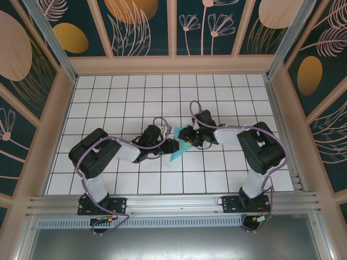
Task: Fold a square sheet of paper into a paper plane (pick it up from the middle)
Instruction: Fourth fold the wing at the center of the table.
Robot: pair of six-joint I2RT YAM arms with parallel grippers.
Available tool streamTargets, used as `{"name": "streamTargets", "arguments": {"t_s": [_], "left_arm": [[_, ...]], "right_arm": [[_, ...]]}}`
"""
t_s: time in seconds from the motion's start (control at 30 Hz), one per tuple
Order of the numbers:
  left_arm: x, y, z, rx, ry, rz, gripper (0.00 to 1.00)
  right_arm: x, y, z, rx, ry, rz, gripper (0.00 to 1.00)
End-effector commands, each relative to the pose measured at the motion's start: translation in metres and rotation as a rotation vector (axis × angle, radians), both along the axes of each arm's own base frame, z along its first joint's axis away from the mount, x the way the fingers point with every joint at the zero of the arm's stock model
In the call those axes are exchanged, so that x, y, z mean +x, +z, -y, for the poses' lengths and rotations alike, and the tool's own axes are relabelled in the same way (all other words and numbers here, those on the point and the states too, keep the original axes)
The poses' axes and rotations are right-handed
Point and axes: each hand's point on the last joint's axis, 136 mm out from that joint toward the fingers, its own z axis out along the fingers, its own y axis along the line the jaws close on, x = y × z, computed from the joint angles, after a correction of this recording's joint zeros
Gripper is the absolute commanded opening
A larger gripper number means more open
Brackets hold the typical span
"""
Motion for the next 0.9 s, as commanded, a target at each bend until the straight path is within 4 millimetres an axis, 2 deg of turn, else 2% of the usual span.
{"name": "streamTargets", "arguments": {"t_s": [0.0, 0.1, 0.27, 0.53, 0.67, 0.87], "left_arm": [[0.010, 0.014, -0.005, 0.038, 0.025, 0.066, 0.31], [0.012, 0.022, -0.016, 0.087, 0.060, 0.092, 0.36], [0.017, 0.028, -0.034, 0.145, 0.139, 0.114, 0.37], [0.006, 0.061, -0.009, -0.035, 0.031, 0.151, 0.27], [0.001, 0.059, -0.002, -0.060, -0.008, 0.135, 0.23], [-0.005, 0.041, 0.003, -0.037, -0.039, 0.085, 0.19]], "right_arm": [[-0.021, -0.047, 0.027, -0.172, -0.042, -0.121, 0.45], [-0.021, -0.051, 0.029, -0.204, -0.049, -0.132, 0.45], [-0.023, -0.057, 0.033, -0.241, -0.061, -0.147, 0.45], [-0.026, -0.064, 0.039, -0.281, -0.083, -0.179, 0.49], [-0.027, -0.067, 0.040, -0.293, -0.090, -0.198, 0.51], [-0.029, -0.071, 0.042, -0.311, -0.097, -0.219, 0.52]]}}
